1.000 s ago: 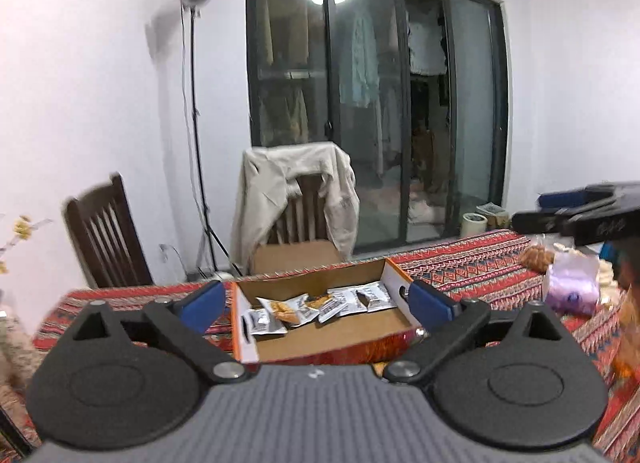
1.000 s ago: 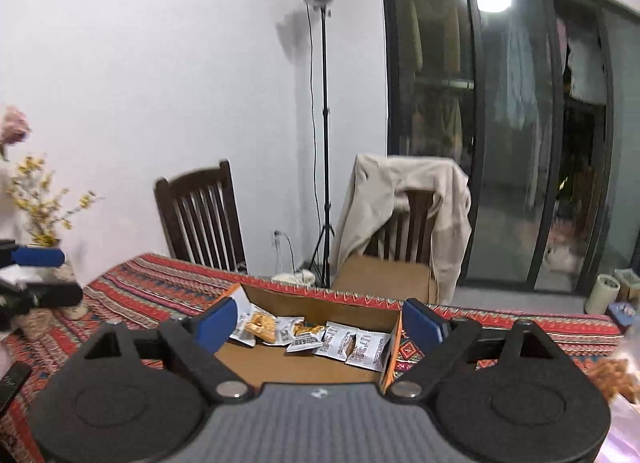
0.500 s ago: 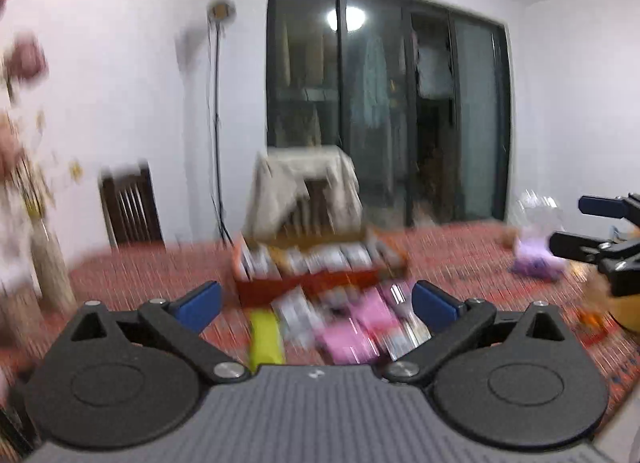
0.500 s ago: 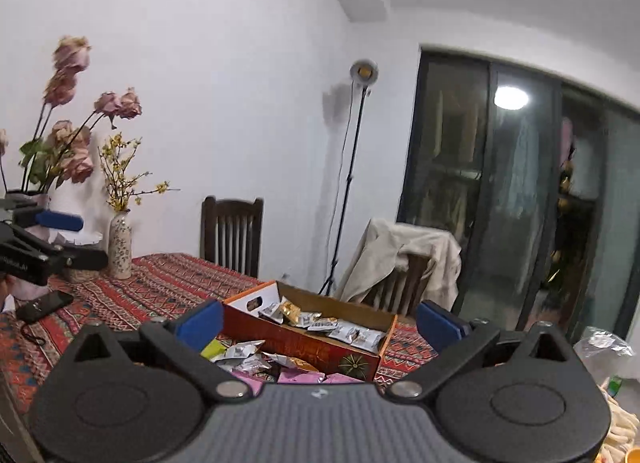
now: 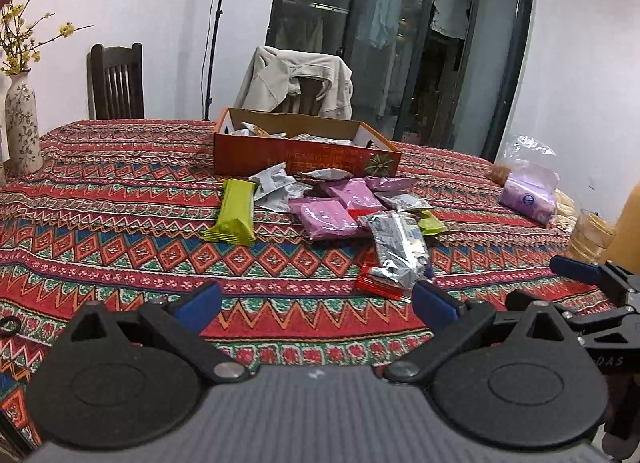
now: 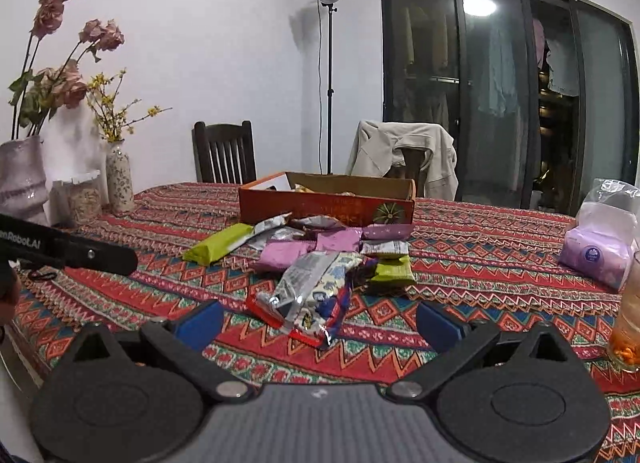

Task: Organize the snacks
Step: 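Withdraw both grippers from the box back to the snack pile, then grasp a yellow-green bar with the left gripper while the right grasps a white packet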

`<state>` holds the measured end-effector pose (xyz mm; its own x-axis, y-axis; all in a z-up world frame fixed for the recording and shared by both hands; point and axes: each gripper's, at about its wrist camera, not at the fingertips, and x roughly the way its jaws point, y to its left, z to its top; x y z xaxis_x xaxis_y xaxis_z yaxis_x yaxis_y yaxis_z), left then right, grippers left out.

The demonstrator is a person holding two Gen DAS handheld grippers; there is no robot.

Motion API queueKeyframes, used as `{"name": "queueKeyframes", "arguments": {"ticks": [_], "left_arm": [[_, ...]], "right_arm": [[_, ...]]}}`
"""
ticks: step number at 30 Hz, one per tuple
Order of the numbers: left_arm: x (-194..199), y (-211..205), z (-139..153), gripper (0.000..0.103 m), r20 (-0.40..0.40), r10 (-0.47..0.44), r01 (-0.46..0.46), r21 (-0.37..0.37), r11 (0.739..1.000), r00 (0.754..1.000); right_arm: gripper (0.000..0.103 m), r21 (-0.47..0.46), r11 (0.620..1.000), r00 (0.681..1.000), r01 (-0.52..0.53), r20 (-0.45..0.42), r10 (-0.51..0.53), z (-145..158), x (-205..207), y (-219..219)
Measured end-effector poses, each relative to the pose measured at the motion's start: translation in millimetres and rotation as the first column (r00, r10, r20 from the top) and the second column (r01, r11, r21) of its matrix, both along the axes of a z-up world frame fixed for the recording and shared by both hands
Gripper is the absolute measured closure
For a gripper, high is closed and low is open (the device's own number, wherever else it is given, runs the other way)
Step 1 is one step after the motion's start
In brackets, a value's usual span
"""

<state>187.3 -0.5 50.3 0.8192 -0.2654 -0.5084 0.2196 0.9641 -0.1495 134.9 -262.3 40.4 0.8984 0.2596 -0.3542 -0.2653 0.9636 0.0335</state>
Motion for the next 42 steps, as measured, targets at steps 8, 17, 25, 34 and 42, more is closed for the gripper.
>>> {"name": "queueKeyframes", "arguments": {"ticks": [8,17,25,34,42], "left_arm": [[22,5,-11,0.000,-0.031,0.029,-0.028,0.011,1.000,0.999],[92,9,-16,0.005,0.004,0.066,-0.066,0.085,0.994,0.998],[181,10,-25,0.017,-0.007,0.049,-0.047,0.181,0.982,0.999],[242,14,-63,0.027,-0.111,0.034,-0.013,0.181,0.983,0.993],[241,17,-67,0.045,-0.080,0.035,-0.020,0.187,0.982,0.996]], "right_arm": [[0.000,0.034,0.999,0.998,-0.011,-0.059,0.013,-8,25,9],[0.002,-0.016,0.999,0.997,0.047,-0.053,-0.048,-8,73,4],[0.010,-0.096,0.994,0.997,0.047,-0.049,-0.052,-6,156,5],[0.021,-0.068,0.994,0.981,0.084,-0.172,-0.095,-26,269,-3],[0.046,-0.236,0.968,0.978,0.086,-0.167,-0.128,-50,291,19]]}}
